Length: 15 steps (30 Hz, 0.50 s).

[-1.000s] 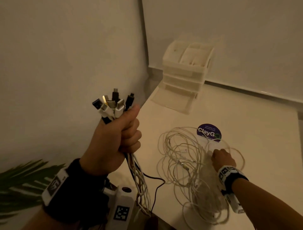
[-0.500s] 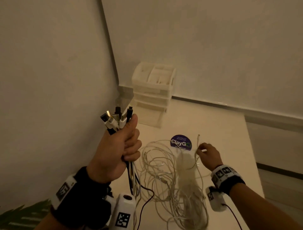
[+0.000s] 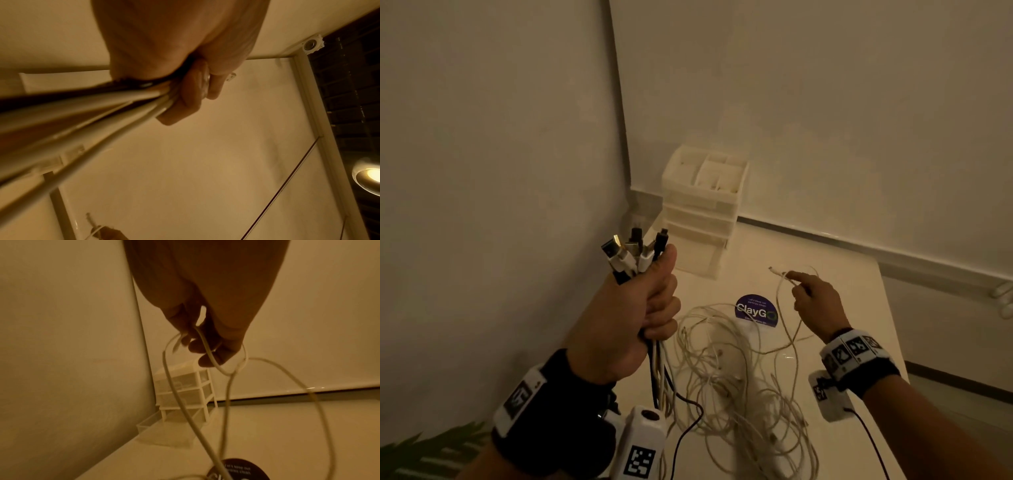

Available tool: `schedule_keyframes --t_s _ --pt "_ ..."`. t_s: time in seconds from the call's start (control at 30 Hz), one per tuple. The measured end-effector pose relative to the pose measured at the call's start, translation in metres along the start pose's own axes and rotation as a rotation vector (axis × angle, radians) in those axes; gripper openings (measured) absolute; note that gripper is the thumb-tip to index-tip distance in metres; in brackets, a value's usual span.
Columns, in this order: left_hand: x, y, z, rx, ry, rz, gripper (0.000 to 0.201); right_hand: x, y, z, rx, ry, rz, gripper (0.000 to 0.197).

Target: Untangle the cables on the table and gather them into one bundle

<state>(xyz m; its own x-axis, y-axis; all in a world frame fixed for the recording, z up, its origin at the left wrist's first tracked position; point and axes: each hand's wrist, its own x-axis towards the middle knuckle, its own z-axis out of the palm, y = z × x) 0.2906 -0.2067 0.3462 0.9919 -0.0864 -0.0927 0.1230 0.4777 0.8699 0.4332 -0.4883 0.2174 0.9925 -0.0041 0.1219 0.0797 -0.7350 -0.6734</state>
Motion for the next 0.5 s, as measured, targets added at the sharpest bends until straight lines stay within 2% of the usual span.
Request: schedule_keyframes --t_s 0.1,0.2,0.4,0.43,0.5 --pt "-0.003 0.001 -0.003 -0.009 0.002 0.009 0.05 0.006 -0.009 -0.006 -0.194 -0.163 0.036 0.02" --pt "-0.004 0.001 -0.006 0.0 0.002 0.004 0.05 0.01 -0.016 -0.019 -0.346 -0.279 0.081 0.018" --pt "-0.002 -0.002 -0.009 0.042 -0.016 -0.015 0.053 0.006 -0.039 -0.041 -0.636 -0.286 0.171 0.021" --pt "-0.002 -0.003 -0.008 0.051 -0.022 -0.017 0.053 0.008 -0.043 -0.045 -0.613 -0.302 0.197 0.022" --pt "0.0 -0.004 -0.005 0.059 -0.029 -0.02 0.054 0.014 -0.046 -0.055 -0.397 -0.292 0.269 0.022"
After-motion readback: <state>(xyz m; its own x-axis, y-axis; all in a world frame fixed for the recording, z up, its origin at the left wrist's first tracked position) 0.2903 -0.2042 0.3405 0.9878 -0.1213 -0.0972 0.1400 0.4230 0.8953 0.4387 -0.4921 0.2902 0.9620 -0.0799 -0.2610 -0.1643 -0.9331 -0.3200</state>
